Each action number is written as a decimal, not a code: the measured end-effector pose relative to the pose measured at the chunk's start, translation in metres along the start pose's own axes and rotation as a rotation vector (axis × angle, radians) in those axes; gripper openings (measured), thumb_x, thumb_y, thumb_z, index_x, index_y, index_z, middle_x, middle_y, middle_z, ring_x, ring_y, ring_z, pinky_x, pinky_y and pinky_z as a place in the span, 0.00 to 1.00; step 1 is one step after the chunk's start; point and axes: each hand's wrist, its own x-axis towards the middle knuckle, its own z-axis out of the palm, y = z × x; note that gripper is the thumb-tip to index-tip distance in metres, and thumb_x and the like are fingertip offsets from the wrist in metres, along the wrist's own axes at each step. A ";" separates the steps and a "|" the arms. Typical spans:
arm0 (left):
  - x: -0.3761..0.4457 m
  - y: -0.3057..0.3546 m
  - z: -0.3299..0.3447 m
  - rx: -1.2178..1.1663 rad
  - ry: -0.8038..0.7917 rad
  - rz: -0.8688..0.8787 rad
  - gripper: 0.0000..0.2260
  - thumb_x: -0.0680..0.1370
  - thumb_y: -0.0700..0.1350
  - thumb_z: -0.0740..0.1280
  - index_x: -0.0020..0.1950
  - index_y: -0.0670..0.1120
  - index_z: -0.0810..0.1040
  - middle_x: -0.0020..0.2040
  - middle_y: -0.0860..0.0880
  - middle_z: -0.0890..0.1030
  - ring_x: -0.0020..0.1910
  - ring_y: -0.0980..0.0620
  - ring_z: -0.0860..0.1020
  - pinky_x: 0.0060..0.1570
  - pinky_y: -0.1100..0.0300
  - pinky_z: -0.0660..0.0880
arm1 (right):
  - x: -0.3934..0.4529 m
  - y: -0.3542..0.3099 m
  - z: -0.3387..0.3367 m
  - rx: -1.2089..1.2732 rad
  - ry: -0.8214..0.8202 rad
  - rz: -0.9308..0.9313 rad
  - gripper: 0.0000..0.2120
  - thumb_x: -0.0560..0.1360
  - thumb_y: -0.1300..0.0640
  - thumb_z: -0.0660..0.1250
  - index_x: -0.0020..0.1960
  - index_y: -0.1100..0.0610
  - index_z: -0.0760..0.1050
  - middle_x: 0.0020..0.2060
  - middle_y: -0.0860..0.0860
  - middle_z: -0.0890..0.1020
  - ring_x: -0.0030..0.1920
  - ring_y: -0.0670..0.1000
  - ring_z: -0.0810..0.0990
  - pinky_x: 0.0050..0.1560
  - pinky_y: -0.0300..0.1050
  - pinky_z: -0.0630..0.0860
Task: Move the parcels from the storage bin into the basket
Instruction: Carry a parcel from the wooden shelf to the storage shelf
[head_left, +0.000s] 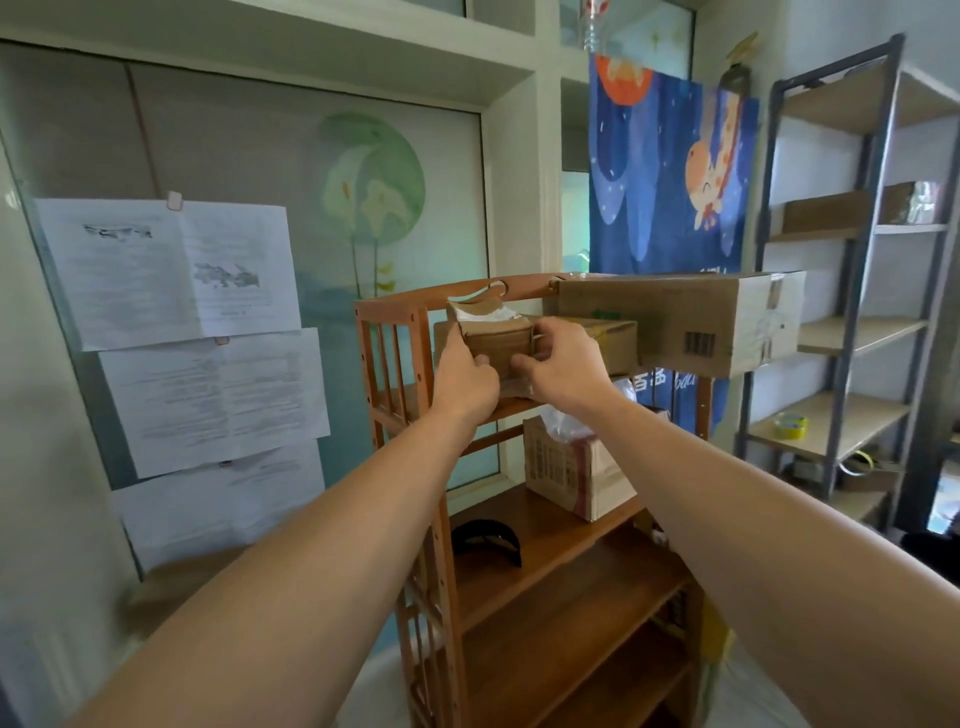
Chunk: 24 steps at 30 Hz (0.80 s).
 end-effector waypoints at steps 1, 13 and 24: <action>-0.004 0.000 -0.003 -0.013 -0.009 0.001 0.23 0.83 0.35 0.58 0.78 0.47 0.63 0.72 0.46 0.72 0.73 0.47 0.69 0.74 0.51 0.66 | -0.005 -0.004 -0.001 0.013 0.008 0.008 0.17 0.77 0.58 0.71 0.65 0.52 0.76 0.57 0.48 0.83 0.58 0.50 0.82 0.60 0.52 0.81; -0.061 0.003 -0.044 -0.053 -0.114 0.111 0.22 0.82 0.36 0.61 0.77 0.48 0.67 0.70 0.48 0.76 0.72 0.48 0.72 0.74 0.45 0.68 | -0.084 -0.047 0.008 0.152 0.112 0.118 0.28 0.78 0.62 0.68 0.75 0.53 0.62 0.65 0.50 0.78 0.63 0.50 0.77 0.60 0.46 0.76; -0.110 -0.009 -0.101 -0.110 -0.106 0.154 0.21 0.83 0.36 0.61 0.77 0.46 0.69 0.71 0.48 0.76 0.72 0.50 0.72 0.73 0.52 0.68 | -0.135 -0.083 0.024 0.068 0.109 0.044 0.24 0.77 0.58 0.72 0.72 0.53 0.73 0.62 0.48 0.82 0.64 0.49 0.78 0.67 0.48 0.76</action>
